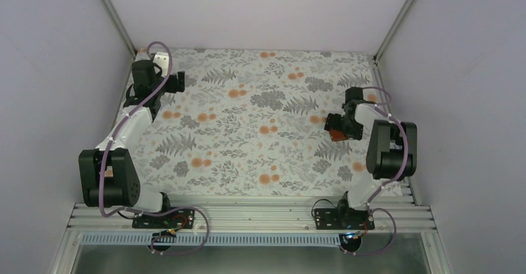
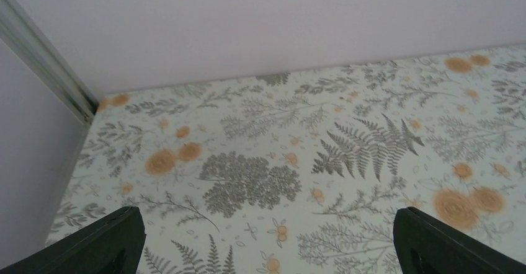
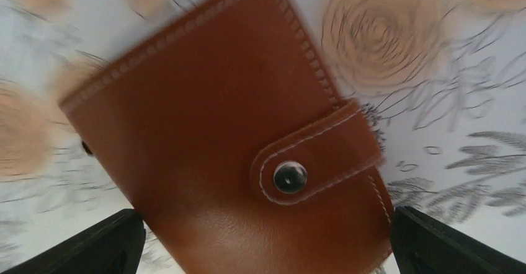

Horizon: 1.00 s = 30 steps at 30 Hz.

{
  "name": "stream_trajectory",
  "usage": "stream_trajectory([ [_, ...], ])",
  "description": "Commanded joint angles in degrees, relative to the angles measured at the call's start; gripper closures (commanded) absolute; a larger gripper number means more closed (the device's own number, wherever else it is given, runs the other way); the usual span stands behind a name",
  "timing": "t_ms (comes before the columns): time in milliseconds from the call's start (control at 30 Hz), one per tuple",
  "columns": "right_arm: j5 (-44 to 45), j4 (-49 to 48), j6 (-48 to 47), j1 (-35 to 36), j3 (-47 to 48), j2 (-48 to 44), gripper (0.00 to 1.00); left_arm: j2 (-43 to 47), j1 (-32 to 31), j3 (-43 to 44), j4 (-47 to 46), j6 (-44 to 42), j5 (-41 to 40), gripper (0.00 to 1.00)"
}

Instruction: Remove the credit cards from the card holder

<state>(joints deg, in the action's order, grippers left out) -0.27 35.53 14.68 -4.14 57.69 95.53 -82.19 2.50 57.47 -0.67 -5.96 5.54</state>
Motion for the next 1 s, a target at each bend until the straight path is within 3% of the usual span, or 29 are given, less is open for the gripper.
stream_trajectory([
  [0, 2.4, 4.5, -1.1, 0.4, -0.1, 6.4, 0.0, 1.6, 0.3, 1.3, 3.9, -0.4, 3.1, 0.0],
  [133, 8.1, 5.4, 0.0, 0.9, 0.6, 8.0, 0.0, 1.5, 0.3, 1.1, 4.1, -0.4, 4.8, 0.0],
  [400, 4.8, 4.6, -1.1, 2.6, 2.6, 10.8, 0.01, 1.6, 0.4, 1.5, 4.6, -0.5, 6.2, 0.0],
  [733, 1.6, 3.9, 0.7, 11.0, 5.8, 13.3, 0.21, -1.1, 0.4, 3.5, 7.3, -1.4, 9.4, 0.0],
  [967, -1.1, 1.4, 3.8, 19.8, 12.2, 13.1, 0.28, -2.6, 0.3, 5.7, 11.1, -3.0, 10.4, 0.0],
])
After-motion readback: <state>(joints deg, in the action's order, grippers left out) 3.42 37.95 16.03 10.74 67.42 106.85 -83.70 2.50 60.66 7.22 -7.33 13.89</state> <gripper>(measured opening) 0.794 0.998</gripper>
